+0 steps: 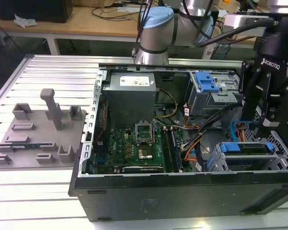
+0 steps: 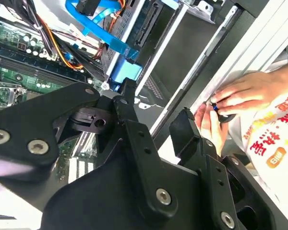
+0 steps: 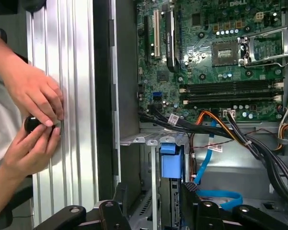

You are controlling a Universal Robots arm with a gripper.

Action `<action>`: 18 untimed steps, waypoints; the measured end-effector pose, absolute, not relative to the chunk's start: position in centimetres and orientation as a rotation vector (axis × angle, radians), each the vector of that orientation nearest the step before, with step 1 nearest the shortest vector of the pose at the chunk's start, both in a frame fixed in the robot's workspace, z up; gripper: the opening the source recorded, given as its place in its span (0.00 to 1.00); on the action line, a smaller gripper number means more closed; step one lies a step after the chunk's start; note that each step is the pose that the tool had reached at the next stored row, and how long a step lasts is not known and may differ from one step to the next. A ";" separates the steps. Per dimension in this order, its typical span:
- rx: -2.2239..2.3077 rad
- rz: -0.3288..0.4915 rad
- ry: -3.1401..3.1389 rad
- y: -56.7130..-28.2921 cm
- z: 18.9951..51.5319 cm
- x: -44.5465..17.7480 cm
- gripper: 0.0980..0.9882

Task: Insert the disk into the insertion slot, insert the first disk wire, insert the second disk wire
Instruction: 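Insert the first disk wire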

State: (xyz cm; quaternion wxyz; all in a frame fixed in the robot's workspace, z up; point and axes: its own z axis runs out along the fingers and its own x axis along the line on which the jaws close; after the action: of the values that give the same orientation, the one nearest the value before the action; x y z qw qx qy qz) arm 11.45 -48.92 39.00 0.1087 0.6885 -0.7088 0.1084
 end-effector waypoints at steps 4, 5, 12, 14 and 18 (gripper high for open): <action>2.004 0.355 -2.063 -47.0 38.6 11.4 0.36; 1.998 0.365 -2.057 -46.5 38.5 11.5 0.28; 1.981 0.394 -2.039 -42.9 38.0 11.5 0.28; 1.980 0.396 -2.038 -41.9 37.9 11.5 0.28; 1.979 0.396 -2.038 -40.7 37.6 13.3 0.28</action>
State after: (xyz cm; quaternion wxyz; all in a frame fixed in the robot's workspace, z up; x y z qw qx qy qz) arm 13.32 -40.74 37.58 0.1362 0.6836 -0.7039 0.1368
